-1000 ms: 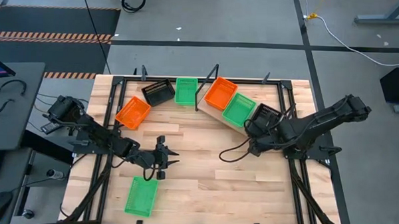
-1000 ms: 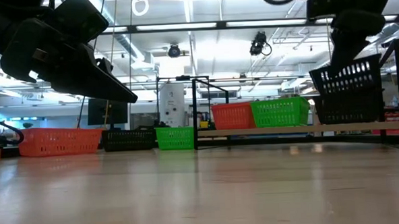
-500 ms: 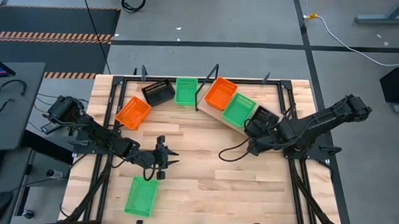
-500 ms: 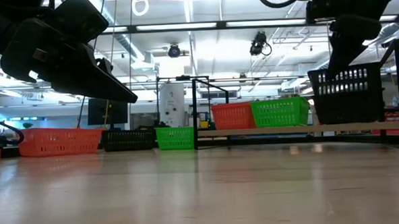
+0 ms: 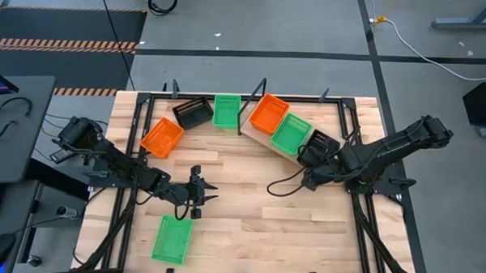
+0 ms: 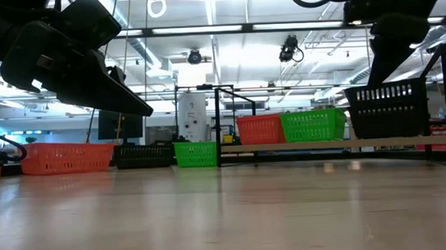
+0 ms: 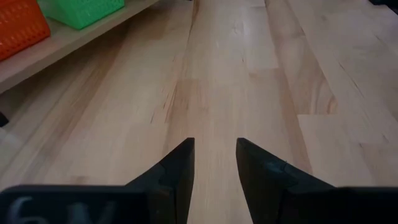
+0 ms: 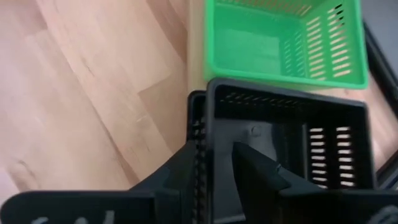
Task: Stack baskets on shelf by color
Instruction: Stack the bottom black basket on top of the black basket on the shelf
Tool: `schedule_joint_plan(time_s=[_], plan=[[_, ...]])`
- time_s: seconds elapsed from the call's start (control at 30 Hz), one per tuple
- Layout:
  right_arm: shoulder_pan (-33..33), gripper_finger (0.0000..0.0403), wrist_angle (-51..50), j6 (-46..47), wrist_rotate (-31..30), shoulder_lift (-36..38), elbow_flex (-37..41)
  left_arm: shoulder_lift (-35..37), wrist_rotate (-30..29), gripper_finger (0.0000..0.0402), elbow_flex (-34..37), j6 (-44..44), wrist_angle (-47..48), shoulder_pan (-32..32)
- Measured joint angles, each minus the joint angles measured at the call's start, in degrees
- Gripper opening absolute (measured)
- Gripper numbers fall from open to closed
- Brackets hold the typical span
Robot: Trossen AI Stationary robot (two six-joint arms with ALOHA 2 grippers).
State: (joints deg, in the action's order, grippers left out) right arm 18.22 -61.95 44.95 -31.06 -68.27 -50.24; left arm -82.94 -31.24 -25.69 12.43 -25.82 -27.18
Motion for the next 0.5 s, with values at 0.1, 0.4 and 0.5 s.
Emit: schedule_joint_plan(time_s=[0.1,0.4,0.5], plan=[[0.0,0.0108,0.1,0.0,1.7,0.0,0.0,0.0,0.0,0.0126,0.0,0.0,0.0,0.0],[0.1,0.0107,0.4,-0.2,7.7,-0.1,0.0,0.0,0.0,0.0126,0.0,0.2,0.0,0.0],[0.2,0.0107,1.3,-2.2,10.0,-0.1,0.0,0.0,0.0,0.0126,0.0,0.4,0.0,0.0]])
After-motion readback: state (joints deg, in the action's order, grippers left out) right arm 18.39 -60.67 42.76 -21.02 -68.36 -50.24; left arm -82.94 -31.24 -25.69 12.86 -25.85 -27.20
